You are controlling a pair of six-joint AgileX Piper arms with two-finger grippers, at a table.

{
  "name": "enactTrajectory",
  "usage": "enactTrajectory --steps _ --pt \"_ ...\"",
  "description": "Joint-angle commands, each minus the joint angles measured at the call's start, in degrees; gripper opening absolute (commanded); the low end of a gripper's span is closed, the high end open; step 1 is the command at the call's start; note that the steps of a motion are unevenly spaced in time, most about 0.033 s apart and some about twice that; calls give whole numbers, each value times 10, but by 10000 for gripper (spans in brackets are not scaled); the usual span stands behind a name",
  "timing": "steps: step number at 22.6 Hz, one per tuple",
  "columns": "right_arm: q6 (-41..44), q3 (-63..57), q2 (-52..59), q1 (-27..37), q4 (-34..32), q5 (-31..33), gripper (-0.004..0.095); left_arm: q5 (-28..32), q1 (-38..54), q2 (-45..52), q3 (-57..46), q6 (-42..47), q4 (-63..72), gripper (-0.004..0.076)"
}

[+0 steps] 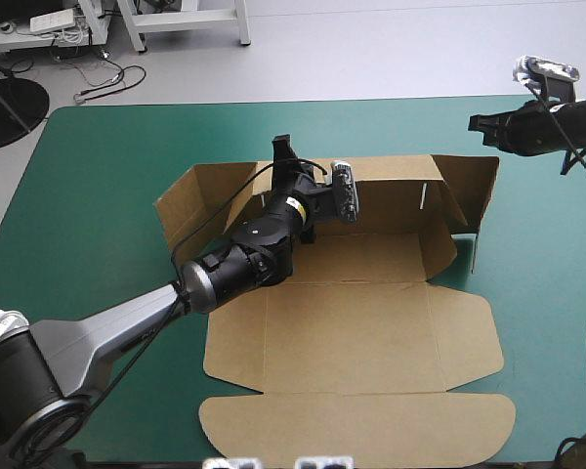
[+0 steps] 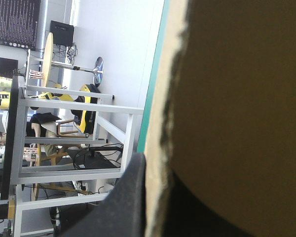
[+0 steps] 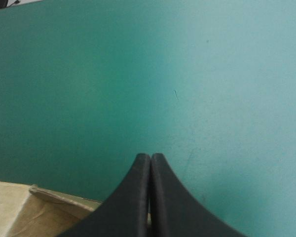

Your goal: Fold the box

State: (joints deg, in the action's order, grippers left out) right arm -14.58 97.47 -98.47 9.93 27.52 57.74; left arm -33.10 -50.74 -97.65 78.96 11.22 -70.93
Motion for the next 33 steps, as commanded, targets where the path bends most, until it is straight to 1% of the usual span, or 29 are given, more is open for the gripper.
enactTrajectory --steps 1,2,3,4,5,6,8,10,13,15,16,17,18,21,24,26,28,29,31,33 --pt "-10 29 -7 0 28 31 -20 1 -3 29 17 11 -26 -10" --pt "-17 28 -9 0 28 44 -20 1 -3 29 17 11 -26 -10" --pt "-32 28 -10 0 27 79 -20 -3 -3 29 17 17 -28 -10" --pt "-35 27 -10 0 26 91 -20 -4 -3 29 17 19 -29 -10" --pt "-42 27 -9 0 24 121 -20 -6 -3 29 17 20 -29 -10" --pt "-47 27 -8 0 24 136 -20 -8 -3 29 17 20 -29 -10" --pt "-46 17 6 -3 26 140 -20 -16 -3 29 17 20 -28 -10" --pt "-70 -17 36 -8 48 137 -20 -24 -3 28 17 20 -25 -10" --pt "-109 -99 75 -9 69 104 -20 -25 -3 28 17 20 -17 -10" --pt "-167 -191 105 -9 113 41 -19 -25 -3 28 17 20 -13 -10" --pt "-213 -249 124 -9 161 -8 -19 -25 -3 28 17 18 -6 -10" --pt "-244 -279 133 -9 188 -35 -19 -25 -3 28 17 14 0 -10" --pt "-291 -324 144 -9 233 -76 -19 -25 -3 27 16 -2 11 -10" --pt "-386 -387 161 -9 311 -128 -19 -36 -3 18 16 -17 16 -10" --pt "-470 -426 167 -9 369 -140 -19 -47 -3 2 16 -17 21 -10" --pt "-504 -437 167 -9 384 -133 -18 -53 -3 -10 16 -17 24 -10" --pt "-536 -437 167 -9 385 -118 -10 -57 -3 -19 16 -17 25 -10" --pt "-537 -437 169 -9 384 -113 4 -57 -3 -21 16 -17 25 -10" --pt "-537 -436 174 -9 369 -110 74 -57 -3 -21 16 -15 24 -10" --pt "-537 -429 181 -9 338 -98 179 -57 -3 -21 16 -11 18 -10"
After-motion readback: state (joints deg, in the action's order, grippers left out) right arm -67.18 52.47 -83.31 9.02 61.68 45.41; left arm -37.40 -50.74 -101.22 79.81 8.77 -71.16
